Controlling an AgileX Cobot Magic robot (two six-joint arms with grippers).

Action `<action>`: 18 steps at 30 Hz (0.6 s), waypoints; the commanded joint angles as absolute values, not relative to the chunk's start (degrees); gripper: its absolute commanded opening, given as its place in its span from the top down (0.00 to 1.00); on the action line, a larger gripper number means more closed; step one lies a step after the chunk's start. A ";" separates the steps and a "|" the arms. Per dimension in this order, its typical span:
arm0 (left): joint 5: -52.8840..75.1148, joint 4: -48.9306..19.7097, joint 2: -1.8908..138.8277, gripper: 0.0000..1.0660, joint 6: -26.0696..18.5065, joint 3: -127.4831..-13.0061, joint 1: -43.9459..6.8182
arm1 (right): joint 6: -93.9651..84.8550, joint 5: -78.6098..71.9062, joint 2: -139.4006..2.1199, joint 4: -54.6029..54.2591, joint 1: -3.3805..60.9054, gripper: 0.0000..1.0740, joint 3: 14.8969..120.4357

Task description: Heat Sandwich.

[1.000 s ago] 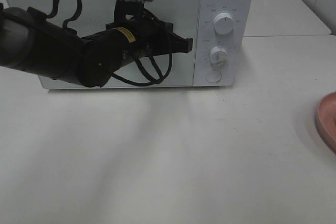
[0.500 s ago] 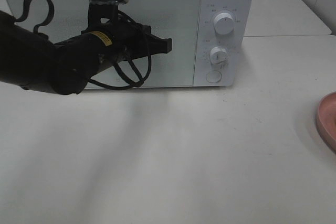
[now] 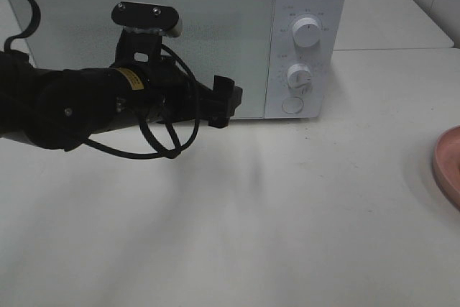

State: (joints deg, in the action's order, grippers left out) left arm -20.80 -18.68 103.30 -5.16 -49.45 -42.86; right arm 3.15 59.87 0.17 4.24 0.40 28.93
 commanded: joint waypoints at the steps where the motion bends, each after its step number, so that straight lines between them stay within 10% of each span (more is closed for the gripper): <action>1: -14.04 -18.68 100.96 0.04 -5.10 -49.33 -43.09 | 2.75 59.53 1.78 4.13 0.00 0.29 28.88; 18: 22.52 -13.35 89.67 0.05 -2.98 -49.68 -40.34 | 2.75 59.53 1.78 4.13 0.00 0.29 28.88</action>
